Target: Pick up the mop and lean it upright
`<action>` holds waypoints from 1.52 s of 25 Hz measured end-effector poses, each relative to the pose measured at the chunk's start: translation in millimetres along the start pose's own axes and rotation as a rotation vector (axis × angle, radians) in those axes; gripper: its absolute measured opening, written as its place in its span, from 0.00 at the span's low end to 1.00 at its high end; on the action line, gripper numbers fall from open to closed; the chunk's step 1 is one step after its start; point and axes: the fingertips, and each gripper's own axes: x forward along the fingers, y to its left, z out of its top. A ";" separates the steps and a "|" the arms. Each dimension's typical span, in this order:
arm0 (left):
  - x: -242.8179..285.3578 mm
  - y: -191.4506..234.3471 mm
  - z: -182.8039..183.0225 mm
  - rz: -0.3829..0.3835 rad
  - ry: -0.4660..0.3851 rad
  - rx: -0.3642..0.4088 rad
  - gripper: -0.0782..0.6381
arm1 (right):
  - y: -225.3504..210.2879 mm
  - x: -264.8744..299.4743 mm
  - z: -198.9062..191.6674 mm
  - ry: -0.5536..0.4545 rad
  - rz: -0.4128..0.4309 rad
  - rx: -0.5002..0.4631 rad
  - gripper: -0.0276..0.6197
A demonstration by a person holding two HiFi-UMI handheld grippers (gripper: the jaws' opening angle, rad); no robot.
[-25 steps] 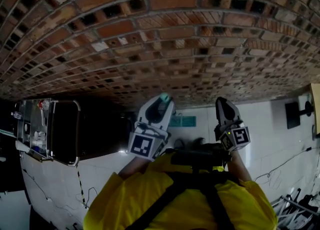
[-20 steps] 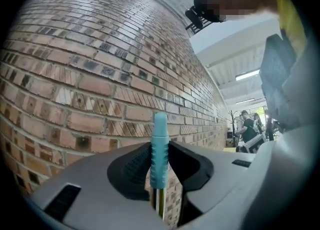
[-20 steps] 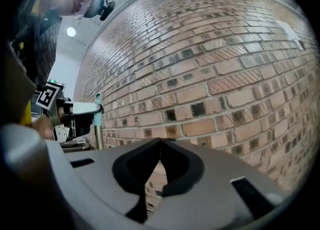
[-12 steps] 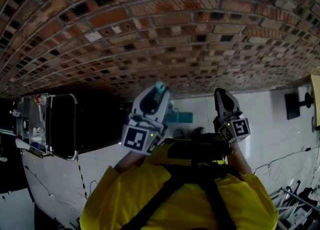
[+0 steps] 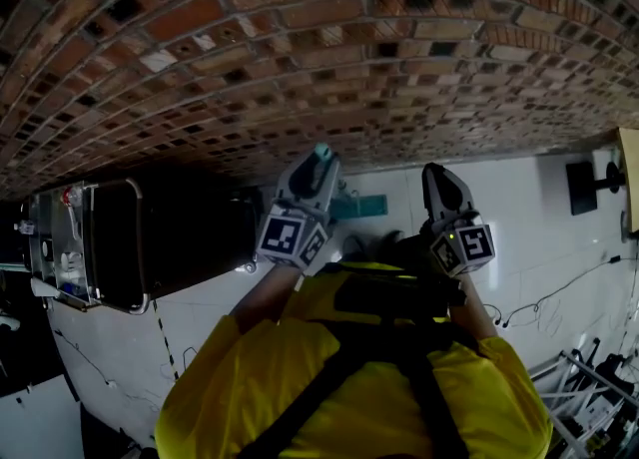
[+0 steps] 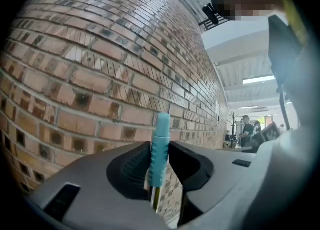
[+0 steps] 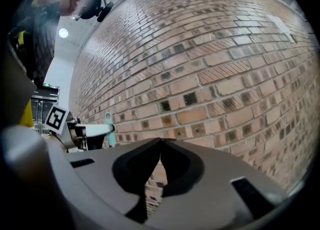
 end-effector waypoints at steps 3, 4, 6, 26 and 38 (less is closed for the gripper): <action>19.5 17.9 -55.5 0.031 0.048 -0.016 0.27 | -7.1 -3.6 -10.8 0.025 -0.014 0.008 0.05; 26.3 22.8 -75.2 0.036 0.071 -0.023 0.27 | -9.6 -4.5 -16.0 0.038 -0.018 0.012 0.05; 40.7 28.7 -111.9 0.031 0.110 -0.033 0.27 | -14.1 -4.1 -27.5 0.066 -0.022 0.015 0.05; 145.5 86.9 -205.5 0.190 0.267 -0.040 0.41 | -39.0 42.8 -84.8 0.189 0.003 0.042 0.05; 66.9 76.3 -163.1 0.199 0.219 -0.019 0.35 | -29.4 37.9 -73.7 0.183 0.020 0.022 0.05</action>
